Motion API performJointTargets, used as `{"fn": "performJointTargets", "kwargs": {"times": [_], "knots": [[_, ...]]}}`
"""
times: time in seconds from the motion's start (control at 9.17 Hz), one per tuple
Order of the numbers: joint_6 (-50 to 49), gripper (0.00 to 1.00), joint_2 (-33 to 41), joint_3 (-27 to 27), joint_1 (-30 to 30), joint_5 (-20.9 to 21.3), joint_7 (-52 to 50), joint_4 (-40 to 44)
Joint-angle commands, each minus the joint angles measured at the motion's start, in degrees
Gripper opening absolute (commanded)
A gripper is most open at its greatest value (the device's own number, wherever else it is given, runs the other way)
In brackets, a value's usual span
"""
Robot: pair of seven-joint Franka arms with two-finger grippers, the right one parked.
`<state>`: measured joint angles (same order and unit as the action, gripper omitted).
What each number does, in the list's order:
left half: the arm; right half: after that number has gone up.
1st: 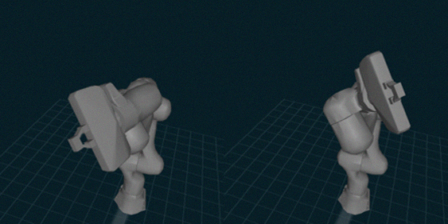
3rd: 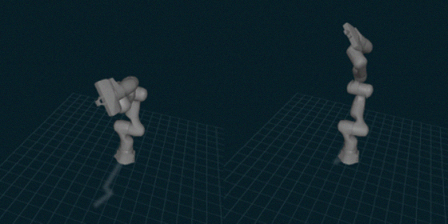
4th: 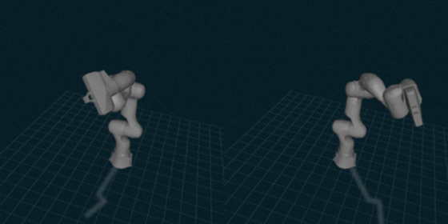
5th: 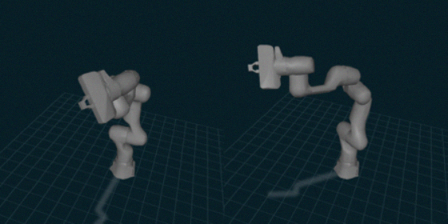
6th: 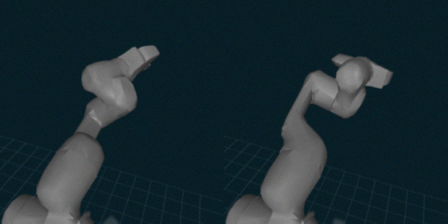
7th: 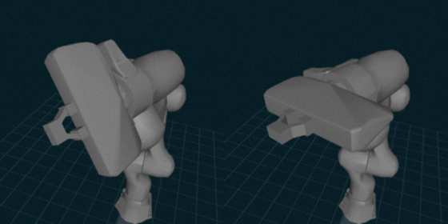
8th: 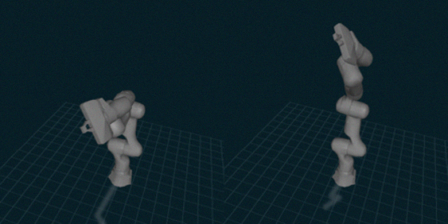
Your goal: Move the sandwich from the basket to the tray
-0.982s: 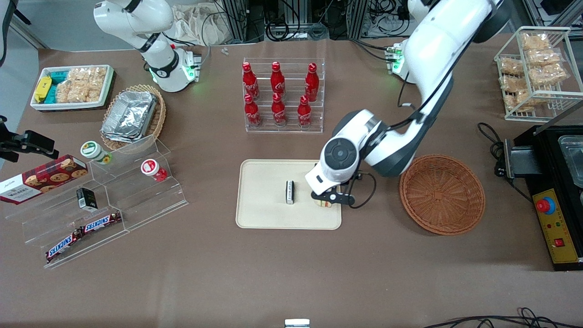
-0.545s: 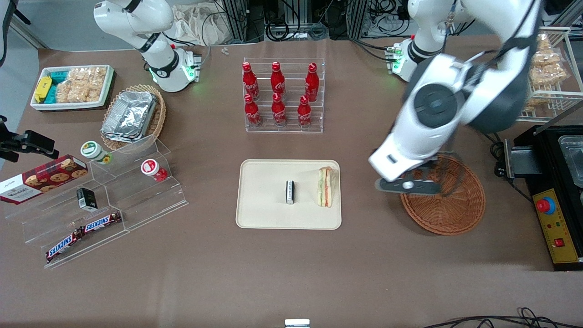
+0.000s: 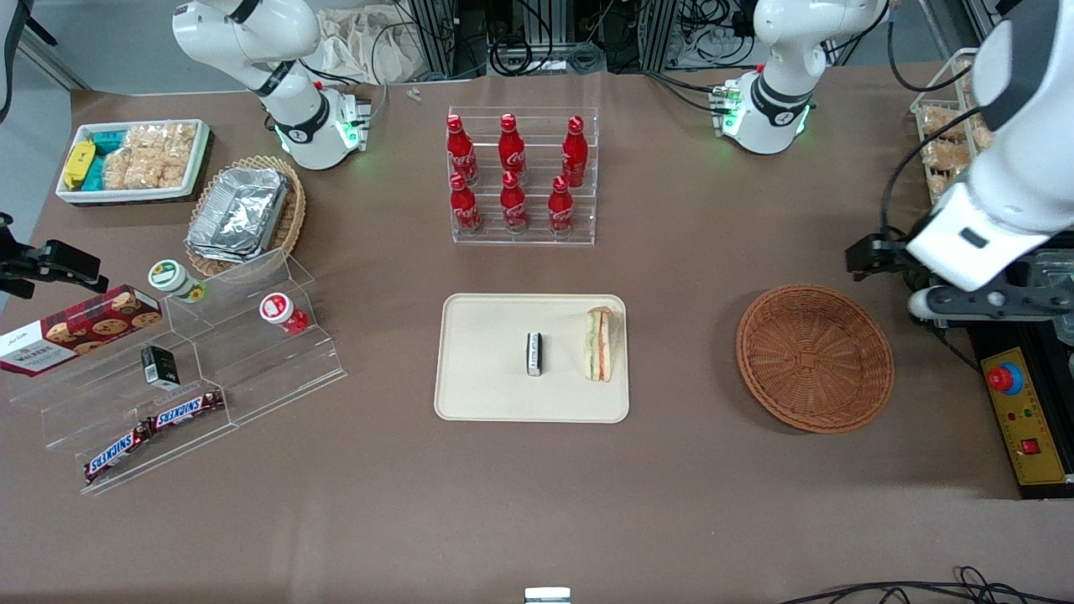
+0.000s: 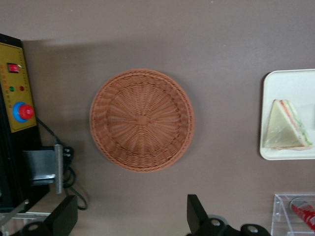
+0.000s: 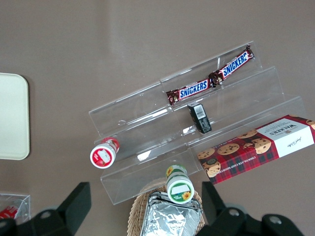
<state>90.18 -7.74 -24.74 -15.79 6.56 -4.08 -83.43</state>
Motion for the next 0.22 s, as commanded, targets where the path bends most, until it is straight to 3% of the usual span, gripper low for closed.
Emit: {"fn": "performJointTargets", "kwargs": {"times": [0.0, 0.11], "knots": [[2.96, 1.00, 2.46, -0.57, -3.80, -1.46, 3.64, -1.56], [4.90, 1.00, 2.90, -0.57, -4.42, -1.46, 3.81, -1.65]]}}
